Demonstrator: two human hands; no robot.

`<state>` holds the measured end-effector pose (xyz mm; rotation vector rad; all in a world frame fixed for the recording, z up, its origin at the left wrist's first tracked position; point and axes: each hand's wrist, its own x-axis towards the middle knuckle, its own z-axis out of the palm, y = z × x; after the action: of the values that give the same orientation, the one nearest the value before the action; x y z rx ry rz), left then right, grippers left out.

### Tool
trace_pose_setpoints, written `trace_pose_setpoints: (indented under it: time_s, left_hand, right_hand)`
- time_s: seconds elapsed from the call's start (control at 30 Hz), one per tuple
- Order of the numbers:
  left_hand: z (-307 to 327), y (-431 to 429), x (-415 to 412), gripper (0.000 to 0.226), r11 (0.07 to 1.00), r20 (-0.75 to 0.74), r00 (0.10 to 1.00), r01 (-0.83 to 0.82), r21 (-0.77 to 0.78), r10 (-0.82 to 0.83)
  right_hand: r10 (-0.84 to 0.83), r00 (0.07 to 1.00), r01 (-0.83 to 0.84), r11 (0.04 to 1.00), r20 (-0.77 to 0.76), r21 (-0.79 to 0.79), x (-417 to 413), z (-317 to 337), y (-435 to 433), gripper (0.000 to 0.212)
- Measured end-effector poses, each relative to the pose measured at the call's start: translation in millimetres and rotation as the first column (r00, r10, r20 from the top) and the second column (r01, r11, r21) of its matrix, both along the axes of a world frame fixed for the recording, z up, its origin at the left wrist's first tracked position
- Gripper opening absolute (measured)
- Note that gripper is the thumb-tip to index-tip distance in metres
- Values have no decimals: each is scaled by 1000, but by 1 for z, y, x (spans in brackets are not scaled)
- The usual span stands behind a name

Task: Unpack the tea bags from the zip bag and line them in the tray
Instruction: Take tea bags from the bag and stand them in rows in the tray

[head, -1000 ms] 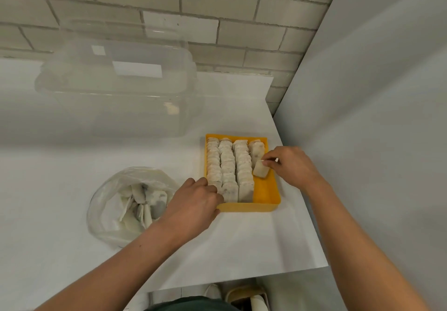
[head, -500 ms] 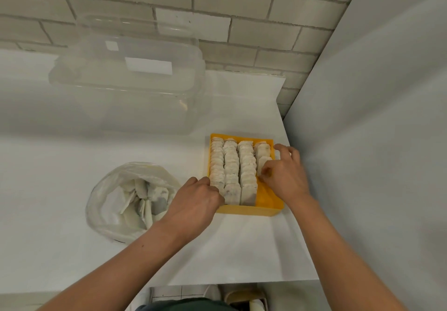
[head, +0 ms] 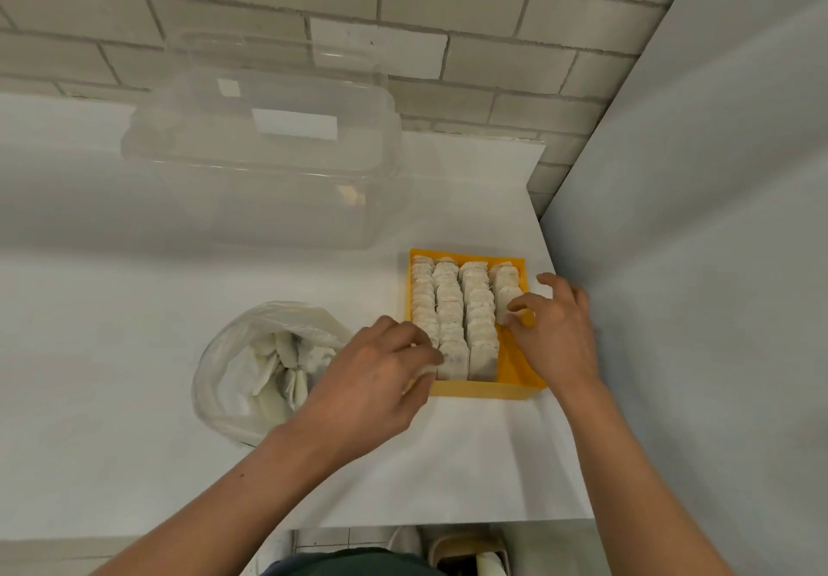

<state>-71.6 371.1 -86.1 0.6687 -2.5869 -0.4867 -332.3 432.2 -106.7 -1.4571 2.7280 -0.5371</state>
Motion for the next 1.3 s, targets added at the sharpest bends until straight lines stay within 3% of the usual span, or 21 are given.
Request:
trace_pose_setpoints:
  time_s: [0.17,0.3,0.37,0.43,0.53,0.63,0.77,0.97,1.17,1.27,1.3]
  left_hand:
    - [3,-16,54,21,950,-238,920,-304,69,311]
    - [-5,-35,105,17,865,-207,840,-487,124,502]
    - [-13,-43,127,18,844,-148,831,-523,122,536]
    - [-22,-49,141,21,838,-47,839,-535,104,542]
    - [-33,-54,149,26,828,134,842,-539,155,523]
    - [-37,-61,149,46,816,268,841,-529,233,470]
    - [-37,-75,150,70,851,246,907,-410,329,342]
    - [-42,-82,158,84,887,165,970,-233,399,181]
    - [-48,-83,170,86,872,151,984,-152,465,91]
    - [-48,-84,175,88,852,157,987,-110,512,33]
    - [-48,-85,177,90,853,172,985,-92,514,3]
  right_hand:
    - [98,976,-44,963,195,-264,67,22,15,7]
    - [357,921,-240,834,155,-496,139,35,14,11]
    - [505,858,-381,752,98,-539,173,36,7,11]
    - [627,773,-512,706,96,-490,200,33,-1,11]
    - [688,716,-658,722,119,-215,223,24,-15,19]
    - [648,753,-658,745,117,107,227,16,-26,26]
    - [458,880,-469,800,125,374,220,9,-34,27]
    - [256,964,-267,921,74,283,226,7,-49,28]
    - [144,933,-251,917,328,310,256,8,-58,42]
    - [154,898,-296,905,412,306,275,9,-58,35]
    - [164,891,-310,902,424,302,279,8,-59,42]
